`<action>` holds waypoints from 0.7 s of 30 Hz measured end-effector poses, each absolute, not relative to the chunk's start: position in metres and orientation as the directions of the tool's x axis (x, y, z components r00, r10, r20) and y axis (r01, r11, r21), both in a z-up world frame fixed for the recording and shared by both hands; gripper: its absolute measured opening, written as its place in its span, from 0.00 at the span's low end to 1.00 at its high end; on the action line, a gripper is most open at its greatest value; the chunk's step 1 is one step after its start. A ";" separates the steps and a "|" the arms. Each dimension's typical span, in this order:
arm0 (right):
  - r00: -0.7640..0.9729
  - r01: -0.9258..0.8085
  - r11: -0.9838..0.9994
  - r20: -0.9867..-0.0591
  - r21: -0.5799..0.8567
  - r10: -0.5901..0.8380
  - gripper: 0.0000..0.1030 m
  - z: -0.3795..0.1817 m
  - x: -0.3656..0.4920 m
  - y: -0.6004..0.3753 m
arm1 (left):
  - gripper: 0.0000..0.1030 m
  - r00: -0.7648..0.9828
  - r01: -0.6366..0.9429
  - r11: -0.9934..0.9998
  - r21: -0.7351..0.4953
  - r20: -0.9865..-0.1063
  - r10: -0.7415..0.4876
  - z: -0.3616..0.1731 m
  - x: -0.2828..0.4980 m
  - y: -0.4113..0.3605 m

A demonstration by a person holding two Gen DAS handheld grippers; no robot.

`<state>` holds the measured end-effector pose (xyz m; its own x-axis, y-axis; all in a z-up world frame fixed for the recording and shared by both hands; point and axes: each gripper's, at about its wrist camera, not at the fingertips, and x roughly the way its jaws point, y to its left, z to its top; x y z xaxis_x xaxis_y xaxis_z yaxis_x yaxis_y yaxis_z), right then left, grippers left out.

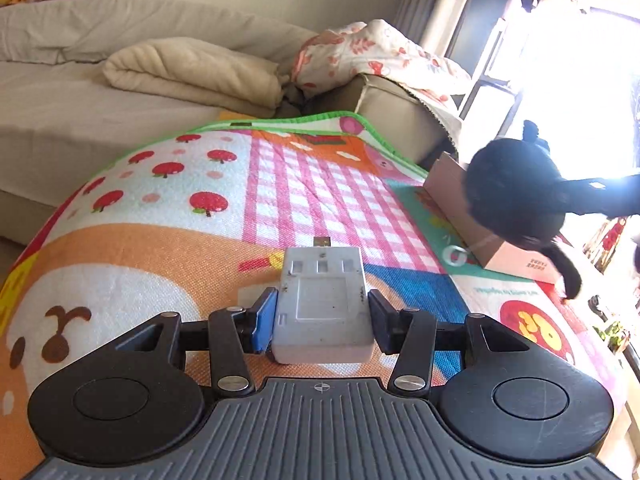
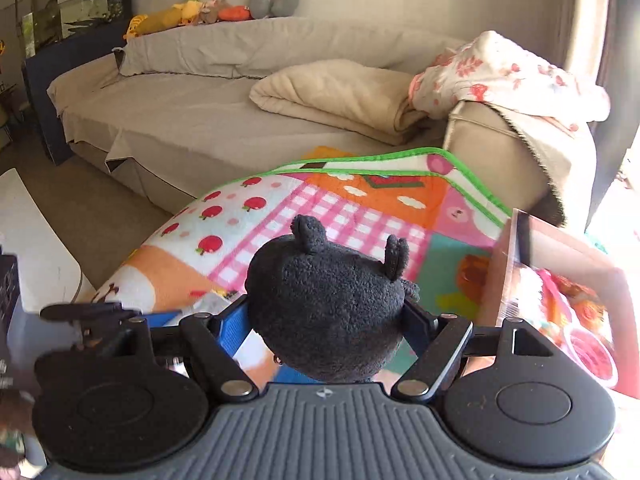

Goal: Organize objects
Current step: 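Grasp the black plush toy with the right tool while the left tool holds the charger, then lower the charger with the left tool and plush toy with the right tool into the pink box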

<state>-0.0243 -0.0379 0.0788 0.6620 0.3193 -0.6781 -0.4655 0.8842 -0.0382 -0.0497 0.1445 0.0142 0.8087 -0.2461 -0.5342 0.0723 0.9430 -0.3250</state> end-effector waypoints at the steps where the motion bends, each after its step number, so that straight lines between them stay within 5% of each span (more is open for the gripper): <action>1: 0.682 -0.443 0.895 -0.667 -0.050 0.301 0.75 0.082 -0.038 -0.053 | 0.51 0.808 0.073 0.947 -0.312 -0.539 -0.240 0.015 -0.049 0.143; 8: 0.841 -0.202 0.975 -0.525 -0.087 0.128 0.76 0.097 -0.118 -0.160 | 0.51 0.771 0.124 0.935 -0.334 -0.561 -0.302 0.027 -0.043 0.131; 17: 0.869 -0.089 0.996 -0.490 -0.017 0.070 0.76 0.052 -0.141 -0.218 | 0.51 0.704 0.470 0.813 -0.344 -0.408 -0.580 0.127 0.036 -0.006; 21: 0.872 -0.084 0.996 -0.484 -0.007 0.070 0.76 0.040 -0.142 -0.225 | 0.51 0.725 0.488 0.809 -0.328 -0.363 -0.585 0.128 0.090 -0.064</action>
<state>-0.1416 -0.2248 0.0404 0.8721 0.0697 -0.4844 -0.0837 0.9965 -0.0072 0.0896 -0.0637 0.1283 0.7252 -0.5850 -0.3630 0.4883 0.8088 -0.3277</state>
